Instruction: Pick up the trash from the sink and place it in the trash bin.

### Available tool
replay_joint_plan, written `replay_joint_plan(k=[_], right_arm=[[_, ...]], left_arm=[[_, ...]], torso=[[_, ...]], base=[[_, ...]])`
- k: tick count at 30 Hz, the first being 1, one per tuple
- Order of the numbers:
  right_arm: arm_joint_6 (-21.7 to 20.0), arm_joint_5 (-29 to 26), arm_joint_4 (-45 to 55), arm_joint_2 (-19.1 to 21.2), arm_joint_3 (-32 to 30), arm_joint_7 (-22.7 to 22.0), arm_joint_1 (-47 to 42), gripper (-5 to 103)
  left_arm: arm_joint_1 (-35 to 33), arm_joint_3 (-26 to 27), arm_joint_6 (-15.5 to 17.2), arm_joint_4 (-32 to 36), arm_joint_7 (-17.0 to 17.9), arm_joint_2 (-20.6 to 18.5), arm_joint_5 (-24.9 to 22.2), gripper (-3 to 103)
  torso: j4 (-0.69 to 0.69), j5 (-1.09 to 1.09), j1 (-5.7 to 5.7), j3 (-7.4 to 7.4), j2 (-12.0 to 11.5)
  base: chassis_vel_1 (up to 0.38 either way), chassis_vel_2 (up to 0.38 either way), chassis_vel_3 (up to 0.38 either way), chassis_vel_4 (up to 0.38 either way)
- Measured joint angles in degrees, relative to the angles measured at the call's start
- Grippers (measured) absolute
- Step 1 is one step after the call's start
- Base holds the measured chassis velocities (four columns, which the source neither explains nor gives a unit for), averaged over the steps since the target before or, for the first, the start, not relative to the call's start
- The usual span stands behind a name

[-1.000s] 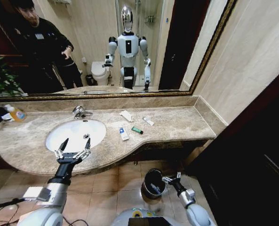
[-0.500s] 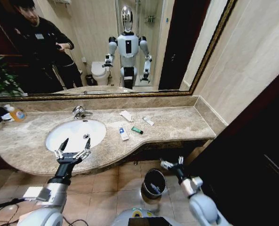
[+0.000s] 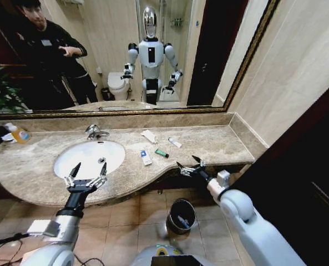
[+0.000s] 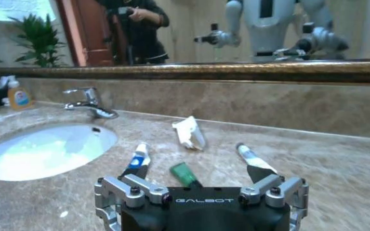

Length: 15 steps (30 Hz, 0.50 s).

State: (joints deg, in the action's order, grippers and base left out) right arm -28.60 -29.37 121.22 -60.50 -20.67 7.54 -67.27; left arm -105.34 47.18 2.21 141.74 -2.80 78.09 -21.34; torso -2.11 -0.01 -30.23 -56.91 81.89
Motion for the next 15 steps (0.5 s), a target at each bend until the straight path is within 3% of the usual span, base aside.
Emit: replay_joint_plan(k=[9,15], right_arm=[[-0.6,1.0,-8.8,-2.4,9.6,-2.2,12.1,100],[-0.4,2.0,-16.6,-4.5,15.3,-6.5,20.4,100]], left_arm=[[0.0,0.0,0.0,0.0,0.0,0.0,0.0,100],[0.0,0.0,0.0,0.0,0.0,0.0,0.0,100]], torso=[[-0.01,0.01,0.00,0.00,0.0],[0.00,0.00,0.00,0.00,0.0]], base=[[0.000,0.000,0.000,0.000],[0.000,0.000,0.000,0.000]])
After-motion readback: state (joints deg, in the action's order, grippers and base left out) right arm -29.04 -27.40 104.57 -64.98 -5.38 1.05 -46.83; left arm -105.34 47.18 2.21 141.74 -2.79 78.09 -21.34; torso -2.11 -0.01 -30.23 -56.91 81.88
